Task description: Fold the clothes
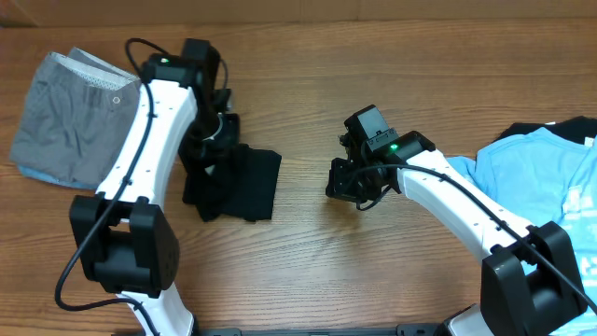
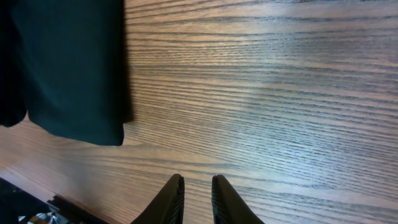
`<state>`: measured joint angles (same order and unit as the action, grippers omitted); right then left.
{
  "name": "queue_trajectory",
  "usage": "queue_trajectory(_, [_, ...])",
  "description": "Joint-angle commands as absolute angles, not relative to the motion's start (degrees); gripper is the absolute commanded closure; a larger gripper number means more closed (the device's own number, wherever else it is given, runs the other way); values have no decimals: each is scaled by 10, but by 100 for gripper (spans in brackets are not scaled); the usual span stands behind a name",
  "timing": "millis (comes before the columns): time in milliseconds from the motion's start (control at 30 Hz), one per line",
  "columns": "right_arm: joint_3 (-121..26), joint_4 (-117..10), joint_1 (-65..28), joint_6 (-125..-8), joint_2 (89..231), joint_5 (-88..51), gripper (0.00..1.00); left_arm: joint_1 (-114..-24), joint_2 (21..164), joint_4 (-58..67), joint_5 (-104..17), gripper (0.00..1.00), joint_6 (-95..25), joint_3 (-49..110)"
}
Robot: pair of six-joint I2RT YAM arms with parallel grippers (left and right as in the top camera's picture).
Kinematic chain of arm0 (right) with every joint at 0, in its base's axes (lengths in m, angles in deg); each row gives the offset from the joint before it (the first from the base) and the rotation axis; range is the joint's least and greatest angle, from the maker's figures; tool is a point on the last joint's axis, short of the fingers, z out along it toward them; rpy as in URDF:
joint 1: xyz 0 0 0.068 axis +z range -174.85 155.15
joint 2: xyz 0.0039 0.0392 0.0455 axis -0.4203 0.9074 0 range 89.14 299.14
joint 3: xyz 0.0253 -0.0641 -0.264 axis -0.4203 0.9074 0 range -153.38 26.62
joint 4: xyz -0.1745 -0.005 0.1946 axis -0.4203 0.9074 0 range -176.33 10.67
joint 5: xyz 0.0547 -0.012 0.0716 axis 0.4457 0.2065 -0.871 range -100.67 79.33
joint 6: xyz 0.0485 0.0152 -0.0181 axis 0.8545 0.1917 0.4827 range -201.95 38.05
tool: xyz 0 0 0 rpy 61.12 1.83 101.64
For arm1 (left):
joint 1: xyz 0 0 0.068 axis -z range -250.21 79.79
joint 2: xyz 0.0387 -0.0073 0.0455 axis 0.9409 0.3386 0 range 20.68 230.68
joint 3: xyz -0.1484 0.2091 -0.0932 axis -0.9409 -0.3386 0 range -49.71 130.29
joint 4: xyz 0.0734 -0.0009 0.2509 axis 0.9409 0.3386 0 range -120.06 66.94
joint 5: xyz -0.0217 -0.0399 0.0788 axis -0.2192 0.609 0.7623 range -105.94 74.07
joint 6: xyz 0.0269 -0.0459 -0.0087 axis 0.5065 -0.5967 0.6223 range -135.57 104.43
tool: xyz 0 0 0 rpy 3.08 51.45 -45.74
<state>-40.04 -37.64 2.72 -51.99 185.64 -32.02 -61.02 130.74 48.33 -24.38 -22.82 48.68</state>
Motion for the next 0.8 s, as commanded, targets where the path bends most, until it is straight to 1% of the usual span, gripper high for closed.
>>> queue_trajectory(0, [-413,-375,28,-524,1847,-308,81,-575,1306,460,-287,96,-221,471])
queue_trajectory(200, [-413,-362,28,-517,1847,-286,81,-523,1309,388,-310,95,-247,382])
queue_trajectory(400, [-413,-360,28,-517,1847,-285,80,-463,1309,281,-344,94,-279,268])
queue_trajectory(433, [-413,-360,28,-517,1847,-285,77,-458,1309,269,-344,93,-281,258])
queue_trajectory(533, [-413,-360,28,-517,1847,-285,76,-451,1309,241,-344,85,-293,240])
queue_trajectory(633, [-413,-361,28,-517,1847,-285,74,-452,1309,234,-347,71,-294,242])
queue_trajectory(700, [-413,-360,28,-517,1847,-285,72,-456,1308,241,-354,67,-294,251])
queue_trajectory(767, [-413,-360,28,-518,1847,-285,71,-460,1308,267,-355,60,-296,272])
